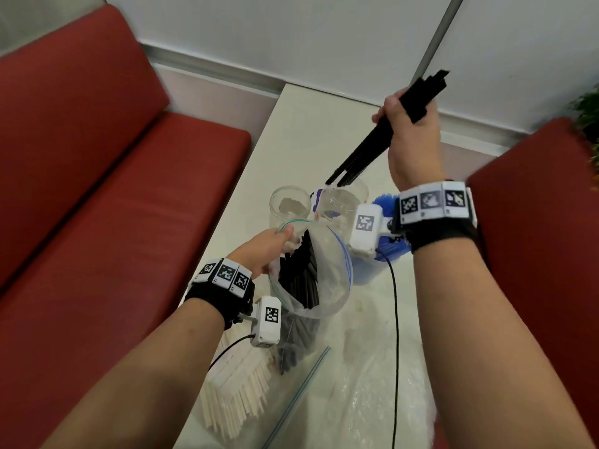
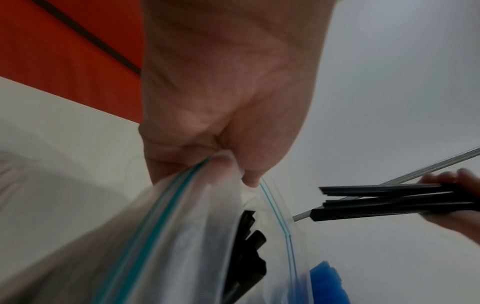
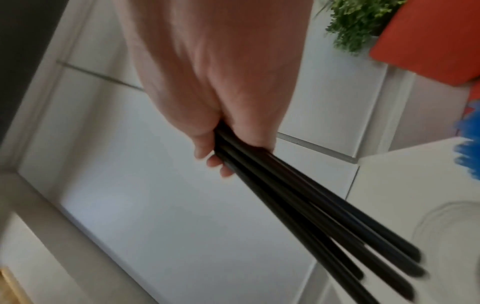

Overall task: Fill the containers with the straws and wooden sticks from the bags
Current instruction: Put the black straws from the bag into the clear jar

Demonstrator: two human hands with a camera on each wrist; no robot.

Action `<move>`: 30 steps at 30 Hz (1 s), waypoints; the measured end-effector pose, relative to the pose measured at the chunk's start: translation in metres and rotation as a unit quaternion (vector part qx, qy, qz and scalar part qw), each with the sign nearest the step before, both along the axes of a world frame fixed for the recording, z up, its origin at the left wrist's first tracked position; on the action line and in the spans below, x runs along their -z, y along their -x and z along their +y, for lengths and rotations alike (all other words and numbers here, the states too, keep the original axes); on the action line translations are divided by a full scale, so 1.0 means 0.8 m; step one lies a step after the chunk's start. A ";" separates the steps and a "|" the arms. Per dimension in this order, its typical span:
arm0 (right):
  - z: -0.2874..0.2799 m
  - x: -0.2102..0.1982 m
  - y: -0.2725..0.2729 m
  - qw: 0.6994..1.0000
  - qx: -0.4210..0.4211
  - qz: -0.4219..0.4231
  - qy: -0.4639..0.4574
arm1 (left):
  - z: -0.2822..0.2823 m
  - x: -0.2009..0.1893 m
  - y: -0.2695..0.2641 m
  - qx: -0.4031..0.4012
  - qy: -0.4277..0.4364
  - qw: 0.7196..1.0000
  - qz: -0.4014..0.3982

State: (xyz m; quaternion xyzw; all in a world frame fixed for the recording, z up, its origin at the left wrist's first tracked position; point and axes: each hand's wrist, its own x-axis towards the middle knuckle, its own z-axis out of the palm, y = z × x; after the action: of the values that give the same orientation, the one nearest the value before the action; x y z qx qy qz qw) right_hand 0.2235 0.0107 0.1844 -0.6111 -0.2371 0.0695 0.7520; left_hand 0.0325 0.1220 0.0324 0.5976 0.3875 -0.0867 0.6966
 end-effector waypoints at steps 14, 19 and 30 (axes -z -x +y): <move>0.080 0.175 -0.023 0.948 0.110 0.112 0.278 | 0.018 0.022 -0.019 0.014 0.002 1.000 0.012; 0.080 0.184 -0.011 0.932 0.100 0.115 0.330 | 0.020 0.020 -0.019 0.016 0.010 1.000 0.013; 0.044 0.170 0.027 0.924 0.095 0.137 0.344 | 0.005 0.005 0.003 0.019 0.019 1.000 0.002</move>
State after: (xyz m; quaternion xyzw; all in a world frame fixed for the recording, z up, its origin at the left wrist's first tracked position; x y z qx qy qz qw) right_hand 0.2021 0.0462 0.0481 -0.8365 -0.0342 0.1578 0.5237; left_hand 0.0303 0.1261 0.0286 0.5917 0.3754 -0.1081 0.7051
